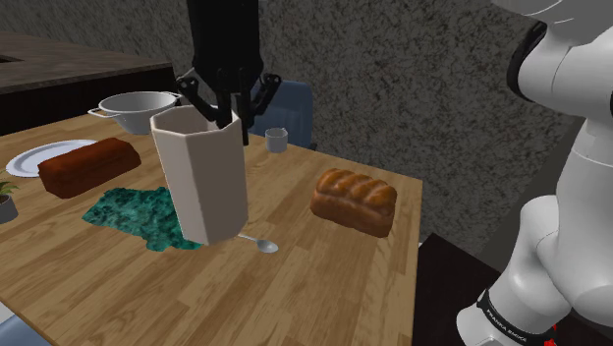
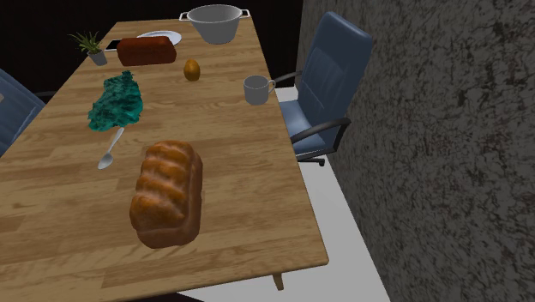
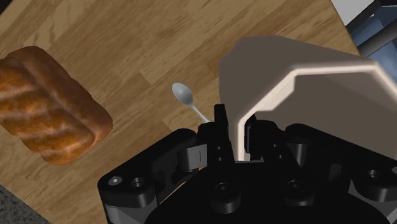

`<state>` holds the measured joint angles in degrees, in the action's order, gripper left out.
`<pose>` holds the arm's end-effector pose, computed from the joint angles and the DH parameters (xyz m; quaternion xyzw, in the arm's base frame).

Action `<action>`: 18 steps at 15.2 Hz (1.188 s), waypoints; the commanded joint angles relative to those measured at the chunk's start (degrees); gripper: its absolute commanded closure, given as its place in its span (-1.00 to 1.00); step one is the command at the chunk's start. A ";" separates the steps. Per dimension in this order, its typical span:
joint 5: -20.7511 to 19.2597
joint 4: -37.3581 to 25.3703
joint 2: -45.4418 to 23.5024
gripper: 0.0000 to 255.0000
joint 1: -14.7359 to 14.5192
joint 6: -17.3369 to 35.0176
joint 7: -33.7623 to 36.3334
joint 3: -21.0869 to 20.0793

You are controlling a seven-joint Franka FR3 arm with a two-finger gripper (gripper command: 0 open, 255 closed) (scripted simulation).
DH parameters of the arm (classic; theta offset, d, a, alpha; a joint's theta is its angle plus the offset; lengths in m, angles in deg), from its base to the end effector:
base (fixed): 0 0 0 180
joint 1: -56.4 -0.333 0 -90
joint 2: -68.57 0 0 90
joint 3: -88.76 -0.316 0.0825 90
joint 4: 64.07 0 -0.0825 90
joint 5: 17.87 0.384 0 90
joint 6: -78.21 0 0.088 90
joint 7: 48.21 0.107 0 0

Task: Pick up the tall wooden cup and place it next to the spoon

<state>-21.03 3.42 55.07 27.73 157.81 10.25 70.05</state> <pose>0.4340 0.4180 0.6595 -0.9944 0.1053 0.0120 0.0013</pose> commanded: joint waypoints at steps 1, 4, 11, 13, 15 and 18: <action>0.18 2.27 0.57 1.00 0.04 1.83 0.20 -0.05; 0.62 6.45 1.86 1.00 0.46 4.77 -0.03 0.05; 1.31 14.73 3.94 1.00 1.08 11.06 -0.46 0.23; 1.43 16.80 4.33 1.00 1.19 12.76 -0.55 0.27; 1.54 18.78 4.66 1.00 1.29 14.42 -0.62 0.31; 1.65 21.56 5.02 1.00 1.41 16.86 -0.72 0.36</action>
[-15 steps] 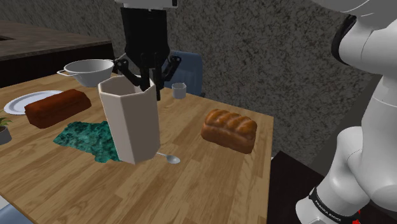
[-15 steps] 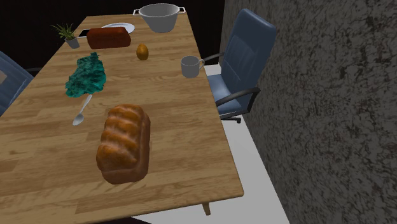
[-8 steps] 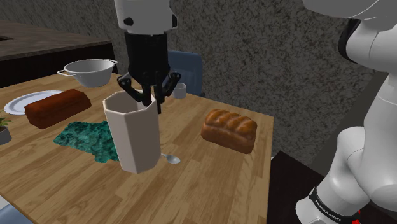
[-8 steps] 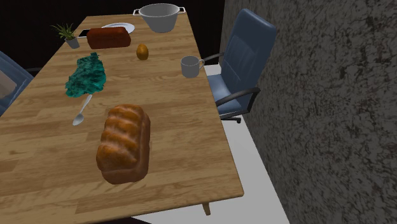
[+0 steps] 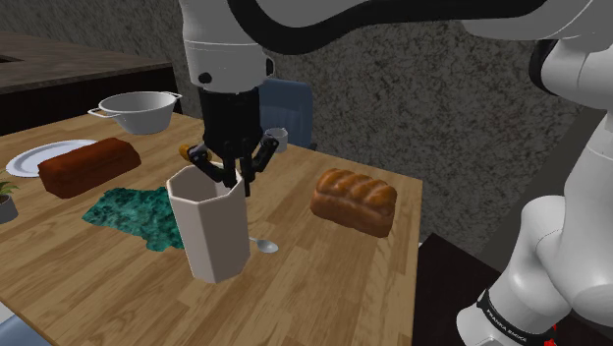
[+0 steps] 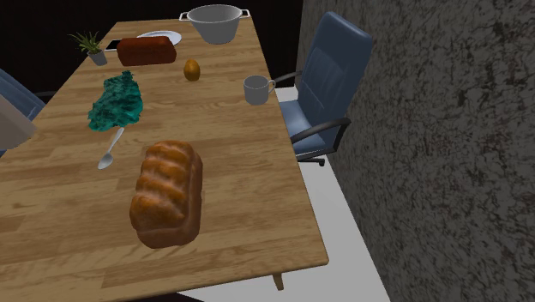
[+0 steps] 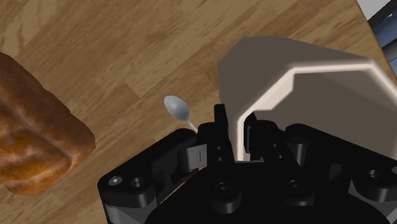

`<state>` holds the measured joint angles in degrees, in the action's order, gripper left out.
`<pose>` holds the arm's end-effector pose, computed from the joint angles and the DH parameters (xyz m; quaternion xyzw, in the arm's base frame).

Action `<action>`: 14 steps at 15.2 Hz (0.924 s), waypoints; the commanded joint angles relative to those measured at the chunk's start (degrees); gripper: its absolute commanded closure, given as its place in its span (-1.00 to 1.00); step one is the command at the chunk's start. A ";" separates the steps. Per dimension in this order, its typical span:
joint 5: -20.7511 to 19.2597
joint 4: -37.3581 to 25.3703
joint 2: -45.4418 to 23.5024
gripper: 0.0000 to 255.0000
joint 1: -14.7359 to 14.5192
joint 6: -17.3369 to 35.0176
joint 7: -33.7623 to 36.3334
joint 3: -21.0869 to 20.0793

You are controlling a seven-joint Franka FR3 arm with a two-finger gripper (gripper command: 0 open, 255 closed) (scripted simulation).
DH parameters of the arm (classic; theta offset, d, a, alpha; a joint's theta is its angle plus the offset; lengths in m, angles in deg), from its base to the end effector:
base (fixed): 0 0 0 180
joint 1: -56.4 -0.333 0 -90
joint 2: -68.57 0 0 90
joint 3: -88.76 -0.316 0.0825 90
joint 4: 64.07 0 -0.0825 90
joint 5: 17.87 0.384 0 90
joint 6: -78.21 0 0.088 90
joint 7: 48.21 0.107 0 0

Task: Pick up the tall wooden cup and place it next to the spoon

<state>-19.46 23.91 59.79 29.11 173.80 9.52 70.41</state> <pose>0.4343 0.4212 0.5649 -0.9944 0.1055 0.0120 0.0014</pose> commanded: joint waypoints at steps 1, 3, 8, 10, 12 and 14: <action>0.10 1.95 0.38 1.00 0.06 1.67 -0.02 0.01; 0.14 3.66 0.51 1.00 0.11 3.26 -0.06 0.04; 0.15 7.59 0.57 1.00 0.20 7.13 -0.10 0.09; 0.12 9.04 0.50 1.00 0.22 8.65 -0.10 0.11; 0.07 10.42 0.37 1.00 0.23 10.15 -0.09 0.13; 0.00 11.74 0.19 1.00 0.23 11.64 -0.06 0.15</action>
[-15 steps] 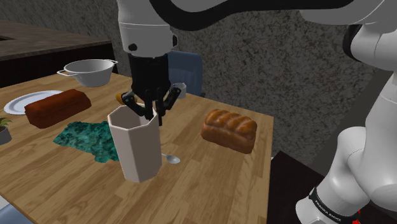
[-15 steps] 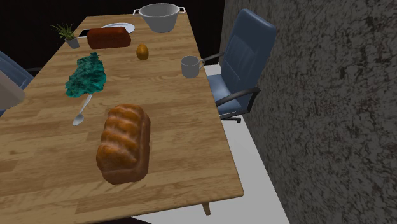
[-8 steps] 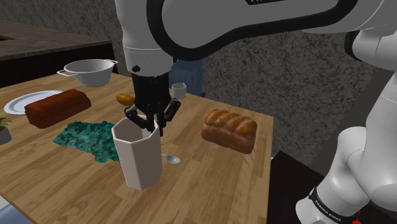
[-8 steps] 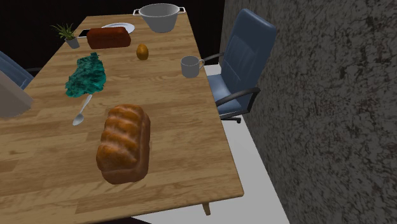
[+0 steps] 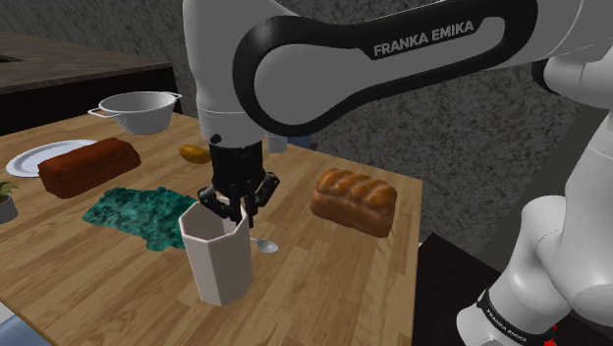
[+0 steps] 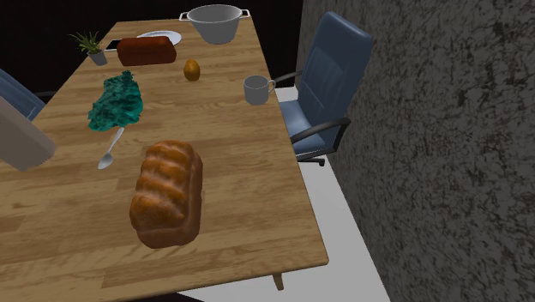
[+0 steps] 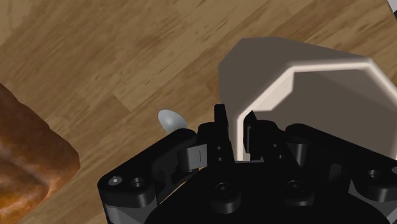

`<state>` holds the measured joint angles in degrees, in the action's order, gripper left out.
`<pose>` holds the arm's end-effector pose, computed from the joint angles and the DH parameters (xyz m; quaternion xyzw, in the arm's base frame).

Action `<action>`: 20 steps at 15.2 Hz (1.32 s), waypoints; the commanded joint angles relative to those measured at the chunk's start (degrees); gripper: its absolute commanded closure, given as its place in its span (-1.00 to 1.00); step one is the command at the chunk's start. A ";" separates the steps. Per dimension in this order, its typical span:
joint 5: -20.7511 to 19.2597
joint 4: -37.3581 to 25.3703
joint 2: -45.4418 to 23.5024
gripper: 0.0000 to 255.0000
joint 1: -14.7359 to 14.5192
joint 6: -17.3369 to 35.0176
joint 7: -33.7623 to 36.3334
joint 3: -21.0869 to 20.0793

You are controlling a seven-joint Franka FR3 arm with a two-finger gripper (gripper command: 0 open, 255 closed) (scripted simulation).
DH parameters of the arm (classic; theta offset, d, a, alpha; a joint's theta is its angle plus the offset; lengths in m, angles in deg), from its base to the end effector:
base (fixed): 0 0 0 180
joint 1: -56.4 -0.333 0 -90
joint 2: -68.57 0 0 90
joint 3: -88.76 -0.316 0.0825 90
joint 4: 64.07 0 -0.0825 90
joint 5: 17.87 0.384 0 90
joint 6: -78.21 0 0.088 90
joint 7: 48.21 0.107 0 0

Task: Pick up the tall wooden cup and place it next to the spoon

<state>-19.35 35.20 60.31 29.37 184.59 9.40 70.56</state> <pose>0.4323 0.4202 0.4922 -0.9943 0.1055 0.0119 0.0013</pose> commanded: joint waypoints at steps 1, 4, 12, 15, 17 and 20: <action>-0.15 1.09 -0.43 1.00 -0.03 1.59 0.08 0.01; -0.29 2.91 -0.83 1.00 -0.04 3.79 0.15 0.05; -0.84 6.90 -2.28 1.00 -0.13 9.16 0.45 0.15; -0.84 6.89 -2.29 1.00 -0.13 9.15 0.45 0.15; -0.84 6.88 -2.29 1.00 -0.13 9.15 0.45 0.15; -0.84 6.90 -2.28 -1.00 -0.13 9.15 0.45 0.15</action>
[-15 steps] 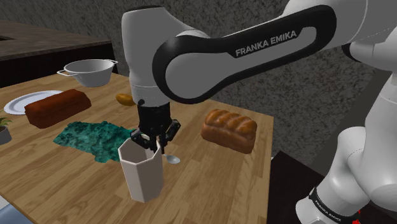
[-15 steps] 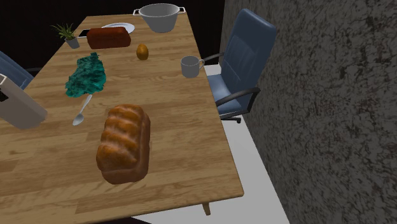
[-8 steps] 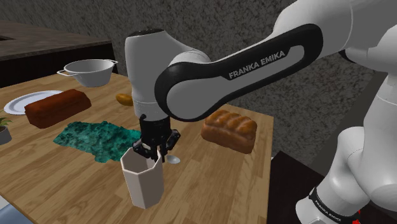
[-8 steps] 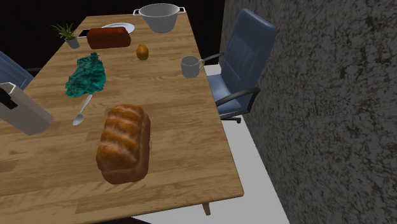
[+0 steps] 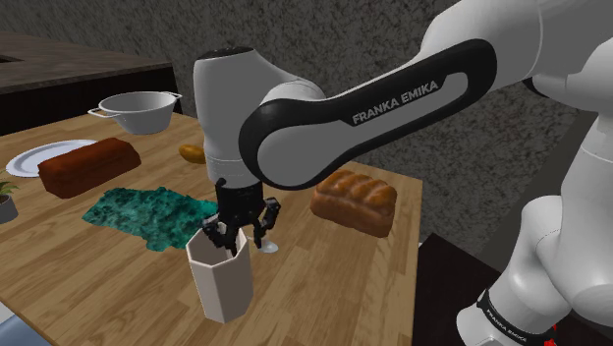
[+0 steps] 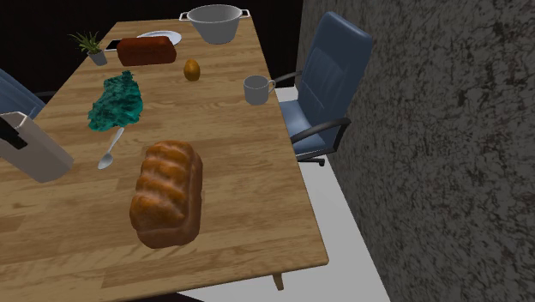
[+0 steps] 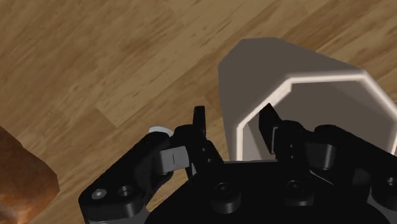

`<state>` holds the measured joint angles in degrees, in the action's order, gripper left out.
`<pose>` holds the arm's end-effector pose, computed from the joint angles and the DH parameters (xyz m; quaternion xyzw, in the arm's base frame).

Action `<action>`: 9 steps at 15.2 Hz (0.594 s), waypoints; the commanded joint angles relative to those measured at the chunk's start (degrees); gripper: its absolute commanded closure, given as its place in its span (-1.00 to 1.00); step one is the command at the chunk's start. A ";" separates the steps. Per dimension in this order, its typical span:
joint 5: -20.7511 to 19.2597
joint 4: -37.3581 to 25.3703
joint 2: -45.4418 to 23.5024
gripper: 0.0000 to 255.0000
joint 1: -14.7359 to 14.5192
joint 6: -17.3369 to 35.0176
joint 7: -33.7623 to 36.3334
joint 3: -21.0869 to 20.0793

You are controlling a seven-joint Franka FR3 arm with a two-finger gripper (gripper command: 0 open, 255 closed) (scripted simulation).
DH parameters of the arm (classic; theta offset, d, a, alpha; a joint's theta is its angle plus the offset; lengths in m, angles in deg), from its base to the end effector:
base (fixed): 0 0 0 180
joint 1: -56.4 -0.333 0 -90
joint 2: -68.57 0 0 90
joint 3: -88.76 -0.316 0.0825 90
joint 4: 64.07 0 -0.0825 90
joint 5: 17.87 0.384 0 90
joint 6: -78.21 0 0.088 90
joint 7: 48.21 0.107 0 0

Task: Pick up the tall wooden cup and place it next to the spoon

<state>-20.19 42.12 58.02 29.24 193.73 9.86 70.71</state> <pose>0.4330 0.4211 0.4257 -0.9943 0.1055 0.0117 0.0017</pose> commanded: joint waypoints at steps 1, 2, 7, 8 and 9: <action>0.01 0.00 0.03 -1.00 0.00 0.01 0.00 0.00; 0.00 -0.02 0.02 -1.00 0.00 0.00 0.00 0.00; 0.38 -2.68 0.99 -1.00 0.09 -3.59 -0.26 -0.06; 0.52 -4.14 1.38 -1.00 0.12 -5.42 -0.36 -0.08; 0.62 -5.35 1.63 -1.00 0.14 -6.87 -0.43 -0.09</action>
<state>-19.63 38.46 59.52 29.40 188.77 9.46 70.64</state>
